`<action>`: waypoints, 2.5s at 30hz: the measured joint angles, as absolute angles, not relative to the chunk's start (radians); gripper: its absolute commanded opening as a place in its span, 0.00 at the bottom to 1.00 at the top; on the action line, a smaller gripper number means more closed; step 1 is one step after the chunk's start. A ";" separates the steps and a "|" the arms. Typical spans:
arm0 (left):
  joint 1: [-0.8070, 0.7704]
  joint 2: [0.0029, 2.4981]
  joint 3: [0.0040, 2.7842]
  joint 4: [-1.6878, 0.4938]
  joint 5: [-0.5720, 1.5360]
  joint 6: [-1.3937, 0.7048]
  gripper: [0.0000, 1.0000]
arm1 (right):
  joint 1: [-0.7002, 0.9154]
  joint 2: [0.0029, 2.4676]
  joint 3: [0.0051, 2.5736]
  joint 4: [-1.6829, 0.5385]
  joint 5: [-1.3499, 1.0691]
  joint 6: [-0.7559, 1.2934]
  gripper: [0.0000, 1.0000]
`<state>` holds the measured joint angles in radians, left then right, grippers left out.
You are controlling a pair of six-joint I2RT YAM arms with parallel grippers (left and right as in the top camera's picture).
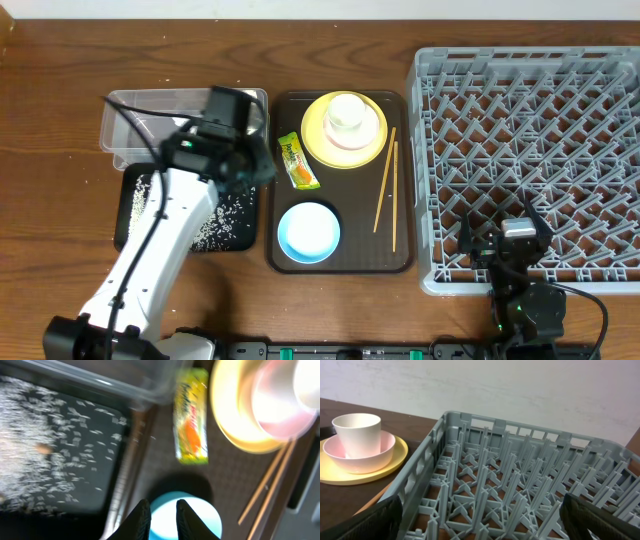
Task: Sort waste into correct bins and load items into the dishwasher rack
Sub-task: 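Carry the tissue left and drop it into the clear bin, then move the left gripper to the yellow snack wrapper and pinch it, then carry the wrapper left and release it into the clear bin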
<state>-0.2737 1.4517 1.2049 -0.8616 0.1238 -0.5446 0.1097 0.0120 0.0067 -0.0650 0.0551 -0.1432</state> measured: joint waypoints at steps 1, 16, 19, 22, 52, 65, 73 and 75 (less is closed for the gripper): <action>-0.298 1.454 1.197 -0.852 0.115 -0.545 0.21 | 0.110 0.012 0.007 -0.065 0.055 -0.143 0.99; -0.449 1.621 1.155 -0.634 0.015 -0.542 0.41 | 0.110 0.012 0.007 -0.065 0.055 -0.143 0.99; -0.449 1.663 1.155 -0.601 0.013 -0.542 0.44 | 0.110 0.012 0.007 -0.065 0.055 -0.143 0.99; -0.449 1.701 1.155 -0.575 0.011 -0.542 0.45 | 0.110 0.012 0.007 -0.065 0.055 -0.143 0.99; -0.482 1.877 1.154 -0.418 -0.002 -0.542 0.43 | 0.110 0.012 0.007 -0.065 0.055 -0.143 0.99; -0.483 1.917 1.154 -0.413 -0.060 -0.542 0.43 | 0.110 0.012 0.007 -0.065 0.055 -0.143 0.99; -0.483 1.922 1.154 -0.407 -0.079 -0.543 0.20 | 0.110 0.012 0.007 -0.065 0.055 -0.143 0.99; -0.483 1.922 1.154 -0.403 -0.079 -0.542 0.16 | 0.110 0.012 0.007 -0.065 0.055 -0.143 0.99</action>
